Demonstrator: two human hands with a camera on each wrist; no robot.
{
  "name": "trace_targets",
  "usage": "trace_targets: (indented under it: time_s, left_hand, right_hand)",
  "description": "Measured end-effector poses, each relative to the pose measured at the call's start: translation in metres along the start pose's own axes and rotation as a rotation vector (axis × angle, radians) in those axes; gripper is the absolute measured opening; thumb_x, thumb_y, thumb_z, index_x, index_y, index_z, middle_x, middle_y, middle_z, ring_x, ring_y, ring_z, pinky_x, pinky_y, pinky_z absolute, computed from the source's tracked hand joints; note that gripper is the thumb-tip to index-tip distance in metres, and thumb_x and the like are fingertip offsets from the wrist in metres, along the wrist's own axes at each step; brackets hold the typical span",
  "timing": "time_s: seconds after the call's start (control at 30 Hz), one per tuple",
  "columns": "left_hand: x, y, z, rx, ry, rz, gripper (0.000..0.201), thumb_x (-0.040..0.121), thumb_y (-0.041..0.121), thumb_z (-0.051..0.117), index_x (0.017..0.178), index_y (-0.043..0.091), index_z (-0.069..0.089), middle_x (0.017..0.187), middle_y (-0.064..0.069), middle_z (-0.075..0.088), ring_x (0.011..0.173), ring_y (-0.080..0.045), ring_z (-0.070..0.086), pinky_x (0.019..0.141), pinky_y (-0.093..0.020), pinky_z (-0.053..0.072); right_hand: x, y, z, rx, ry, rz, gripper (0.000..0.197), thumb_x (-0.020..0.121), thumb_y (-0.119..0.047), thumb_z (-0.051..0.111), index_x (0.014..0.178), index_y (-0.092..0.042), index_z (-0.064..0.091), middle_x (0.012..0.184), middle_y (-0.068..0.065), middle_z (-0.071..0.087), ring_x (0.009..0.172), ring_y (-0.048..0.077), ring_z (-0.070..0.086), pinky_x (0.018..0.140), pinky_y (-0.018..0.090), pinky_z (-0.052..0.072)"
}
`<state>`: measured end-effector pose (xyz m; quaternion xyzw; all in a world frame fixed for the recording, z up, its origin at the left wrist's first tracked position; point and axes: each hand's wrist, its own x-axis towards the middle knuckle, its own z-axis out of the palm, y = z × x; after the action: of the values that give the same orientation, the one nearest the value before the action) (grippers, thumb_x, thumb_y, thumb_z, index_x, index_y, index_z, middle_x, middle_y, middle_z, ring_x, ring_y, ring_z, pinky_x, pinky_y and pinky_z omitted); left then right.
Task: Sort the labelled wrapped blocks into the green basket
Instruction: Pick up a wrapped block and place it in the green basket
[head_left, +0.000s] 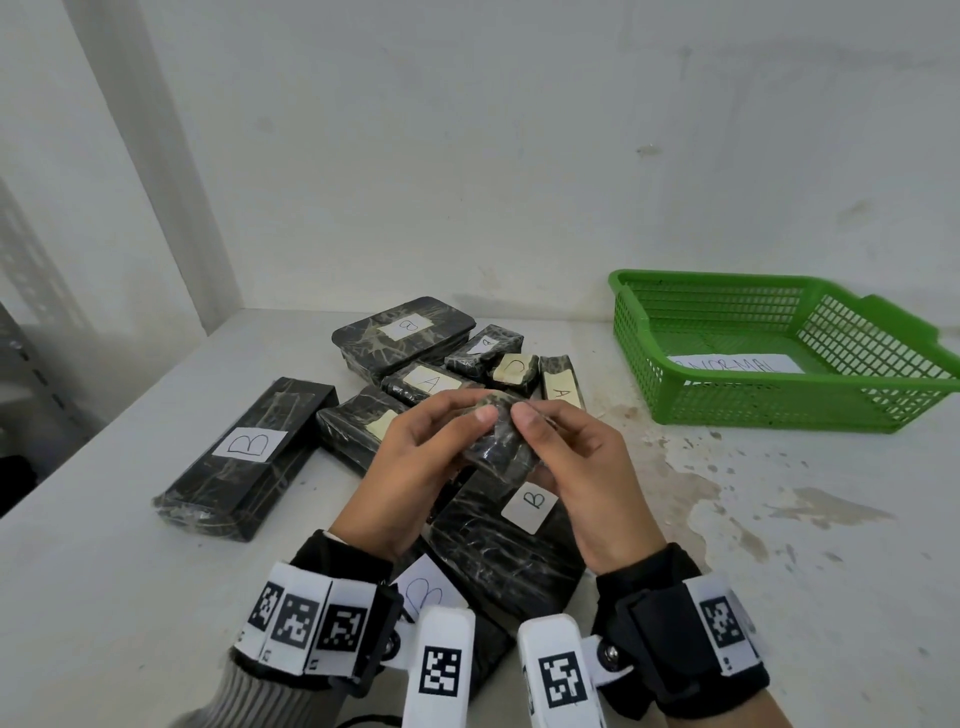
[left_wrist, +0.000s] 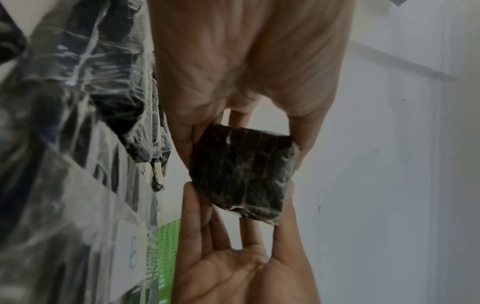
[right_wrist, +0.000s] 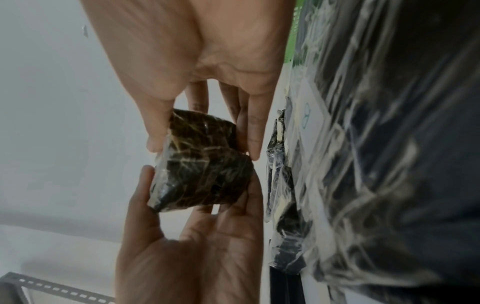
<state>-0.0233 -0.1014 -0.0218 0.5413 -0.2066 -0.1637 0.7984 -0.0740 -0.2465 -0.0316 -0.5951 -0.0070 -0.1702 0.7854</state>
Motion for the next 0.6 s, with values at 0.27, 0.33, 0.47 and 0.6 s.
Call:
trace_targets:
  time_s: [0.27,0.33,0.47,0.6]
  left_hand:
    - [0.0004,0.0022,0.0006,0.007,0.038,0.003,0.047,0.079,0.029,0.067,0.116,0.0,0.065,0.108,-0.023,0.07,0.093,-0.024,0.068,0.082,-0.03,0.058]
    - [-0.0001,0.0026,-0.001,0.007,0.03,0.0,0.05,0.079,0.032,0.069,0.117,0.0,0.065,0.114,-0.025,0.068,0.097,-0.026,0.068,0.083,-0.03,0.058]
    - [0.0008,0.003,-0.0025,0.02,0.037,-0.011,0.041,0.08,0.025,0.062,0.113,0.0,0.066,0.106,-0.022,0.07,0.09,-0.022,0.068,0.078,-0.028,0.058]
    - [0.001,0.0029,0.0011,0.037,0.058,0.009,0.044,0.082,0.03,0.06,0.11,-0.003,0.066,0.094,-0.015,0.071,0.084,-0.019,0.067,0.073,-0.026,0.057]
  right_hand:
    - [-0.0009,-0.001,-0.0005,-0.05,-0.027,0.006,0.037,0.076,-0.029,0.075,0.106,-0.008,0.071,0.104,0.012,0.073,0.099,0.025,0.069,0.092,0.041,0.054]
    - [-0.0013,0.0003,0.0007,-0.048,-0.019,0.001,0.036,0.075,-0.028,0.075,0.105,-0.008,0.071,0.104,0.014,0.072,0.099,0.027,0.068,0.095,0.044,0.053]
    - [-0.0014,-0.0005,0.0,-0.048,-0.042,0.038,0.036,0.075,-0.03,0.077,0.104,-0.01,0.072,0.106,0.015,0.072,0.1,0.029,0.068,0.095,0.046,0.053]
    - [-0.0022,-0.0024,-0.0019,-0.099,-0.114,0.047,0.044,0.073,-0.027,0.083,0.112,-0.012,0.068,0.11,0.009,0.072,0.104,0.022,0.068,0.089,0.032,0.055]
